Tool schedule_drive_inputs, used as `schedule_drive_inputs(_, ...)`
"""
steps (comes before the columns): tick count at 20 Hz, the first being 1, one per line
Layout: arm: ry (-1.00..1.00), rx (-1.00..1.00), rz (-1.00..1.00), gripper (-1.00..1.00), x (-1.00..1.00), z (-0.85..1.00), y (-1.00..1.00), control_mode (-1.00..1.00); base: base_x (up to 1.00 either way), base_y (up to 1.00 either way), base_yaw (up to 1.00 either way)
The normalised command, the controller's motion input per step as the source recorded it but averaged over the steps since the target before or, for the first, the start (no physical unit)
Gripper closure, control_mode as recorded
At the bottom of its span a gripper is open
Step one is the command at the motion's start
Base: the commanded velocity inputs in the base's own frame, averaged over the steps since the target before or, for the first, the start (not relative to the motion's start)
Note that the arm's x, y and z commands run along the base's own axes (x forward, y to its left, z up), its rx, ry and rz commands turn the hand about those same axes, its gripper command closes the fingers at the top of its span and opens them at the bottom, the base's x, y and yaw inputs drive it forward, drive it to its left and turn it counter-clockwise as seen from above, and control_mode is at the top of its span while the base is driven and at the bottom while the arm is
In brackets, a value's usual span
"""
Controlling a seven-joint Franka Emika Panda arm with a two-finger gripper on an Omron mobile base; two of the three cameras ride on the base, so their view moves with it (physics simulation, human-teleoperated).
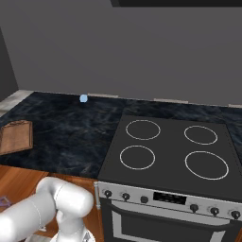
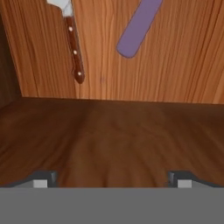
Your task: Open the drawer on the left and place the cutting tools on the cutting board.
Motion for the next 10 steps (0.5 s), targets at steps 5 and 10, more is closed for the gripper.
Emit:
schedule_drive_inputs(5, 0.0, 0.0, 0.0, -1.0, -0.67, 0.0, 0.01, -1.0, 0.0, 0.0, 0.0)
schedule_drive_inputs(10, 0.0, 0.0, 0.0, -1.0, -0.5, 0.0, 0.0, -1.0, 0.0, 0.0, 0.0)
